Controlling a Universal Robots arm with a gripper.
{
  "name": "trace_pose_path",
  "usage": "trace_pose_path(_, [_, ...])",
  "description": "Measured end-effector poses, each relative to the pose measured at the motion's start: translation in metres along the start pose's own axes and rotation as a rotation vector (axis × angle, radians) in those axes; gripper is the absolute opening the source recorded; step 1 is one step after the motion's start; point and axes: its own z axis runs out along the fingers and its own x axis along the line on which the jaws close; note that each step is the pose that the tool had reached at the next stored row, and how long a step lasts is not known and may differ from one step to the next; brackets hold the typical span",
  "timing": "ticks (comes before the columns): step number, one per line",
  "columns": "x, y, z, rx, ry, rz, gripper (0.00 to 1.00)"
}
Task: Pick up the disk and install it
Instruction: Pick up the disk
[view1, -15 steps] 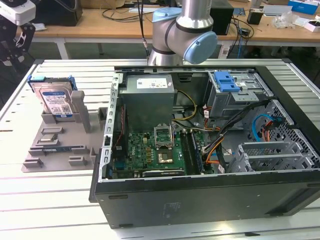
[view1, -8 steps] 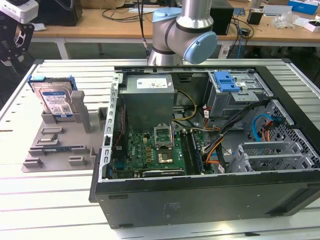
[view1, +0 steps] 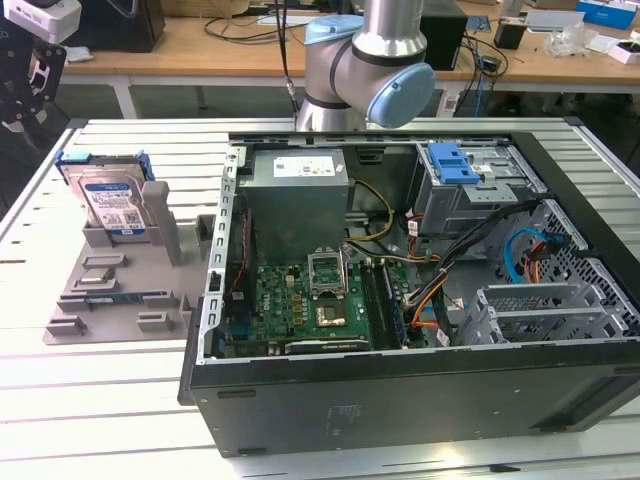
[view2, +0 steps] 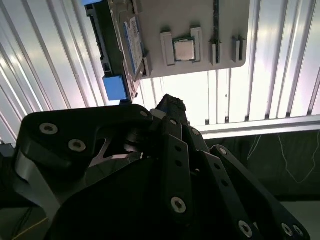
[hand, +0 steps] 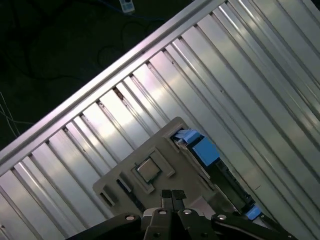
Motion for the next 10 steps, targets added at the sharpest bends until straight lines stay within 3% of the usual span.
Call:
trace_pose_path(2, [0.0, 0.0, 0.0, -0.001, 0.0018, -0.041, 0.11])
trace_pose_path(10, [0.0, 0.0, 0.0, -0.0032, 0.0055, -0.134, 0.11])
